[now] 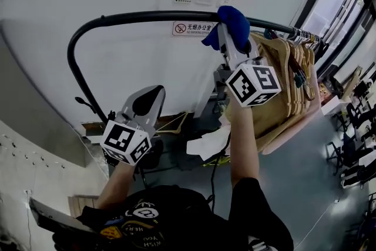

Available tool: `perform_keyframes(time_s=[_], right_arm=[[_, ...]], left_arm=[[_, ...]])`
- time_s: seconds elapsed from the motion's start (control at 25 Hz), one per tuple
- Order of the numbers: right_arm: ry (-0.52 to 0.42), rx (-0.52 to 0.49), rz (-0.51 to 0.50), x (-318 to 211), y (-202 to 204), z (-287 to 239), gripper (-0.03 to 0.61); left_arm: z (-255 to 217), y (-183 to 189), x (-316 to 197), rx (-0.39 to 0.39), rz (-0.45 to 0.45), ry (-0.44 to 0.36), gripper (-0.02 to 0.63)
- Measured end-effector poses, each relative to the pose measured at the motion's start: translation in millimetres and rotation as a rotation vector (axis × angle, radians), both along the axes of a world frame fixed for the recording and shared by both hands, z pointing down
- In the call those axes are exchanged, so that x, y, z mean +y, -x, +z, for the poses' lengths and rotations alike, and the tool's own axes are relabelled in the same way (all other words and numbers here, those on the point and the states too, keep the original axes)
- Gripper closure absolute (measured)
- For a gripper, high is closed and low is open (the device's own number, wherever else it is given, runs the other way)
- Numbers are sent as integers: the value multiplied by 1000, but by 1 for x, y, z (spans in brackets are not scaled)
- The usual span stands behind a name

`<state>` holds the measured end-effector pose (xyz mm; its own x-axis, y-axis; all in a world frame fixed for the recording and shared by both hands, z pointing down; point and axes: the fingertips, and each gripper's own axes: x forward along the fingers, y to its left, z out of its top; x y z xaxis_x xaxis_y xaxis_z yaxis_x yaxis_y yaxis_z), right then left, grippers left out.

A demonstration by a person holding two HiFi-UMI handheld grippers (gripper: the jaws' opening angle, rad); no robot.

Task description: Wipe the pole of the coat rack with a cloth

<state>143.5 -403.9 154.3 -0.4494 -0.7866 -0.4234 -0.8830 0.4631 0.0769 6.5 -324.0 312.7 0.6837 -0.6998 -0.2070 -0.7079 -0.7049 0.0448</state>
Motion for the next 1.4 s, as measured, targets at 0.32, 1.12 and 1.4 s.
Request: perform_keyframes(time_s=[0.32,1.12,1.4], right_arm=[[34,118,-357,14,189,27,523],[135,-19,-43,-32,-6,35,523],[186,-10,182,-52,-134,36,522]], left_arm=[[5,63,6,3,-142,19,612],[13,-15,-1,-19,6,51,611],[18,-69,6,-35,99,57,612]])
